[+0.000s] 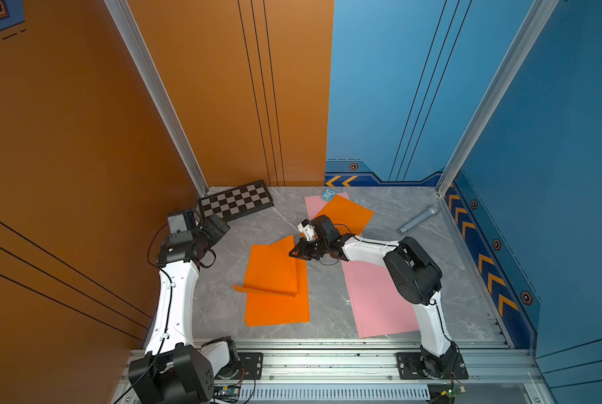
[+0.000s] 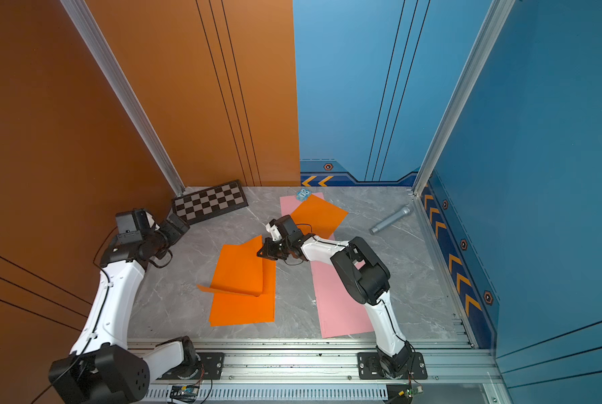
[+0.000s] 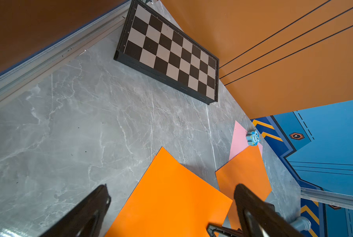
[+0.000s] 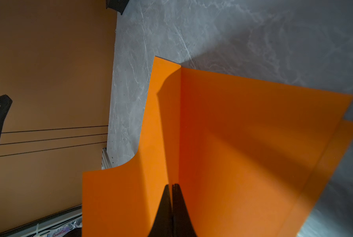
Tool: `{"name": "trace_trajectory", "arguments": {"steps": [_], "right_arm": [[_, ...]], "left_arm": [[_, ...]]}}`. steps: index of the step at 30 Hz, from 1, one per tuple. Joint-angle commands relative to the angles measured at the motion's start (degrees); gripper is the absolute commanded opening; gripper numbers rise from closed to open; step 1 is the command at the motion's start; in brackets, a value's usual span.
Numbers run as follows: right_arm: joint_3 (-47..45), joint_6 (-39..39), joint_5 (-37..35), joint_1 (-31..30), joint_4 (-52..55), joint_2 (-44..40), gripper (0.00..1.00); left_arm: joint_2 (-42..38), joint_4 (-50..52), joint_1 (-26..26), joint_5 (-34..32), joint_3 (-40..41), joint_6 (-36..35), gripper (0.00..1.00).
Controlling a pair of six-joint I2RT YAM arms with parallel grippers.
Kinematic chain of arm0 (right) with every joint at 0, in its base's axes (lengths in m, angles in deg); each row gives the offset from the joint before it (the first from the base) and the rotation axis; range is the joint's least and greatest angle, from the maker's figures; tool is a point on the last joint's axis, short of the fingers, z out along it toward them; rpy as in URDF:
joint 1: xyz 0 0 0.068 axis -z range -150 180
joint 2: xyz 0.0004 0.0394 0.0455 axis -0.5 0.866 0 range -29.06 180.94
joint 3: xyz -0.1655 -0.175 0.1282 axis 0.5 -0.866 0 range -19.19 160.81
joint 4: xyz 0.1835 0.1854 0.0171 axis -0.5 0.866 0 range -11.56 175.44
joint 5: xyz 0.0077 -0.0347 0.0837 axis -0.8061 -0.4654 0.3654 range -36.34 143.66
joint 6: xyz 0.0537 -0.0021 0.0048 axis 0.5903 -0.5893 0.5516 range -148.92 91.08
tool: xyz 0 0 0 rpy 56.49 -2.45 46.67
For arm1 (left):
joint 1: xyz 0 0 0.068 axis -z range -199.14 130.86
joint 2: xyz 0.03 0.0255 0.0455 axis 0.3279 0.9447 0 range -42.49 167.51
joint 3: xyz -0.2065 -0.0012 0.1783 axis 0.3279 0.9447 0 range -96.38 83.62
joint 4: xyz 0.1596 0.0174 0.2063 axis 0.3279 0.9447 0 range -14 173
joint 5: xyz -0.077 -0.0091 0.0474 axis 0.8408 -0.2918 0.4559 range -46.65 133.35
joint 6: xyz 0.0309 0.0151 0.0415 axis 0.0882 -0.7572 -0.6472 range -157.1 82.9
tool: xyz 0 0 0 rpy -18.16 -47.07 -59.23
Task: Sort the scattered colored papers by color
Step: Place the colored paper.
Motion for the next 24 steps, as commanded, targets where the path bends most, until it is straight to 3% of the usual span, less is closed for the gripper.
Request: {"name": "trace_trajectory", "arguments": {"steps": [1, 14, 24], "right_arm": [[2.5, -5.7, 1.8, 0.5, 6.8, -1.0, 0.00], [0.1, -7.5, 1.7, 3.1, 7.7, 0.1, 0.00], [-1.2, -4.7, 1.1, 1.3, 5.5, -0.1, 0.00]], "left_arm": [[0.5, -1.2, -0.2, 2.2, 1.3, -0.1, 0.98], [1.1, -1.7, 1.1, 3.0, 1.1, -0.2, 0.98], [1.7, -1.7, 2.4, 3.0, 0.8, -0.3, 0.98]]}}
